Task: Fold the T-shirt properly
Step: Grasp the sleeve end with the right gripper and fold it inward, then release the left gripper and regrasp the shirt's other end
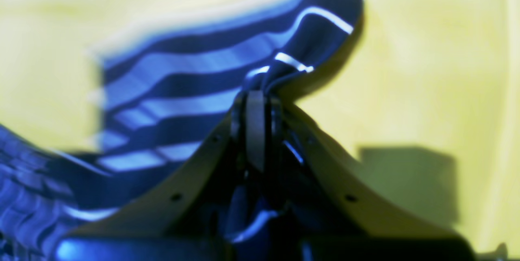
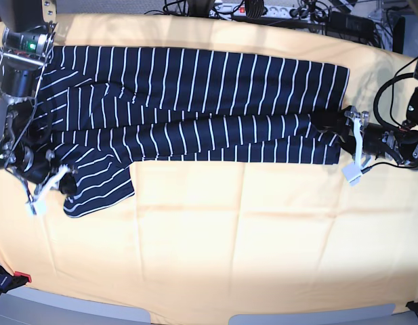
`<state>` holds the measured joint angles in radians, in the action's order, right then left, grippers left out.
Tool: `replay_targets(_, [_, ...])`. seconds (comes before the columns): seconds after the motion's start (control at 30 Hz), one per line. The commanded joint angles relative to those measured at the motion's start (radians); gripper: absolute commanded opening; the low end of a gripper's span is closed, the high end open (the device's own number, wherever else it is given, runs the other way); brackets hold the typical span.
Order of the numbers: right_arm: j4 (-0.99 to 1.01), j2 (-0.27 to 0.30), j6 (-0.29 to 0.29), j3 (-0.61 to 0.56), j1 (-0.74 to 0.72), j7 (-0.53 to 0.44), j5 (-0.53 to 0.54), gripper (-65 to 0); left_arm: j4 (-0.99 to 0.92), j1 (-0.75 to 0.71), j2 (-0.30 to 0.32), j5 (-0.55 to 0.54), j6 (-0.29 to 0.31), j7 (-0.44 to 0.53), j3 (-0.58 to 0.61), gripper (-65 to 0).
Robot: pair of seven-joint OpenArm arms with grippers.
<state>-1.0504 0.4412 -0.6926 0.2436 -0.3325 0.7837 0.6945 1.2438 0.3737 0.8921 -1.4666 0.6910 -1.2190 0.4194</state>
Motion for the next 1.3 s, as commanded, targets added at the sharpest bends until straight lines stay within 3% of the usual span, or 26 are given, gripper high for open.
replay_targets(0.0, [-0.018, 0.025, -0.006, 0.005, -0.034, 0.017, 0.047, -65.0, 0.011, 0.020, 0.023, -0.017, 0.007, 0.011, -0.010, -28.2])
replay_targets(0.2, [-0.180, 0.032, -0.006, 0.005, 0.042, 0.236, 0.256, -65.0, 0.011, 0.020, 0.023, -0.017, 0.007, 0.011, -0.010, -28.2])
replay_targets(0.5, [-0.722, 0.131, -0.006, 0.006, 0.383, 0.392, 0.465, -65.0, 0.011, 0.020, 0.023, -0.017, 0.007, 0.010, -0.010, -28.2])
replay_targets(0.67, [-0.937, 0.191, -0.006, 0.006, 0.558, 0.429, 0.469, -65.0, 0.011, 0.020, 0.023, -0.017, 0.007, 0.010, -0.010, -28.2])
replay_targets(0.9, [-1.047, 0.262, -0.006, 0.006, 0.706, 0.523, 0.470, -65.0, 0.011, 0.020, 0.023, -0.017, 0.007, 0.010, -0.010, -28.2])
replay_targets(1.07, [-1.052, 0.311, -0.006, 0.006, 0.760, 0.592, 0.470, -65.0, 0.011, 0.020, 0.023, -0.017, 0.007, 0.007, -0.010, -28.2])
replay_targets(1.27, [-1.052, 0.393, -0.006, 0.006, 0.771, 0.599, 0.440, -65.0, 0.011, 0.020, 0.023, -0.017, 0.007, 0.007, -0.010, -28.2])
